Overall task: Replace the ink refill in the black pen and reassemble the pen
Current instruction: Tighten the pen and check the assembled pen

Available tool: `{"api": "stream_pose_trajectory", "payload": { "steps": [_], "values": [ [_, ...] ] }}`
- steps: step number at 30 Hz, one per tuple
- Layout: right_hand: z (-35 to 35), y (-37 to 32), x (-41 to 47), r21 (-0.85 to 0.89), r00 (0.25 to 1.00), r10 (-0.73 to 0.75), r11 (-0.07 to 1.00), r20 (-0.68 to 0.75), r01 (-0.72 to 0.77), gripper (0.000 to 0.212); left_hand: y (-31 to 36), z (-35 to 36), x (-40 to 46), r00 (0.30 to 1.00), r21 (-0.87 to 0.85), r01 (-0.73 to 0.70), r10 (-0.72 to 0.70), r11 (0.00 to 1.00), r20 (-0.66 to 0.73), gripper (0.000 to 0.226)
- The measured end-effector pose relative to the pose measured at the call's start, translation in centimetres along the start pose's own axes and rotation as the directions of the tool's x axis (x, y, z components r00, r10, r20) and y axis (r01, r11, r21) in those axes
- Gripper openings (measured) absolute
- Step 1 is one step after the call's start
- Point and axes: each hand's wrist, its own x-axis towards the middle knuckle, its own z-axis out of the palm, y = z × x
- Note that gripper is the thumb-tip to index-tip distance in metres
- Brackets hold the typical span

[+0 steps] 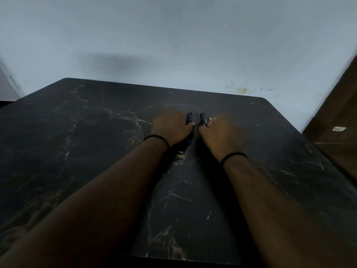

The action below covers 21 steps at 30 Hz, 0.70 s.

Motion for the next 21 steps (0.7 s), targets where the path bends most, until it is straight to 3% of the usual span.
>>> {"api": "stream_pose_trajectory", "payload": {
  "steps": [4,10,21],
  "values": [
    [0.5,-0.4,-0.2,-0.023,0.998,-0.048,0.999,0.033,0.049,0.025,-0.2,-0.2,0.3,0.999,0.03,0.018,-0.02,0.999,0.041,0.036],
    [1.0,-1.3,-0.4,-0.134,0.993,-0.118,0.984,-0.014,0.115,0.034,-0.7,-0.6,0.3,0.994,0.015,0.023,-0.025,1.0,0.105,0.034],
    [1.7,-2.0,-0.3,-0.13,0.99,-0.138,0.982,-0.024,0.134,0.032,-0.9,-1.4,0.3,0.99,0.022,0.027,-0.03,0.999,0.139,0.043]
  ]
}}
